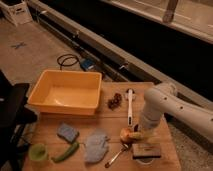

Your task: Place banana in plastic cup

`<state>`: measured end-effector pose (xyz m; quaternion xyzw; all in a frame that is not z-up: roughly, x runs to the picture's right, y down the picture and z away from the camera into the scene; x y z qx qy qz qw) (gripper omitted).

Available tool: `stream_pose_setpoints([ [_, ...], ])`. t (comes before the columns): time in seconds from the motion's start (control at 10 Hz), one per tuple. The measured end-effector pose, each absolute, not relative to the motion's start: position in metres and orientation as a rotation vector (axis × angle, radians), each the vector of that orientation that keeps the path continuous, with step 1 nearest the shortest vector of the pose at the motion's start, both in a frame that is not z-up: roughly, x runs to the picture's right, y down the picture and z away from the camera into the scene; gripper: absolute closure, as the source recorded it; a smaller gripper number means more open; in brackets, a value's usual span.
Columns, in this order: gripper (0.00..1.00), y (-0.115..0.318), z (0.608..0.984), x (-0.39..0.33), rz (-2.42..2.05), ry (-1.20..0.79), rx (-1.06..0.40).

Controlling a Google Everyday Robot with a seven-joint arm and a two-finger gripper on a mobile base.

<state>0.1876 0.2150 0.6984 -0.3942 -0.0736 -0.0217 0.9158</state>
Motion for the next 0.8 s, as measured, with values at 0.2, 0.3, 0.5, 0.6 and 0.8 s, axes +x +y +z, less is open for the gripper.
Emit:
stream_pose_setpoints([
  [0.2,1.00,0.197,0.687,0.193,-0.041,-0.129,-0.752],
  [0.3,1.00,0.180,0.679,0.194,-0.050,-0.106,-0.702],
  [0.5,1.00,0.148,0.668,0.197,-0.063,-0.089,-0.616],
  [0.6,1.00,0.134,0.669,0.198,-0.079,-0.096,-0.585],
  [0.8,1.00,0.111,0.671,0.183,-0.139,-0.167,-0.530],
])
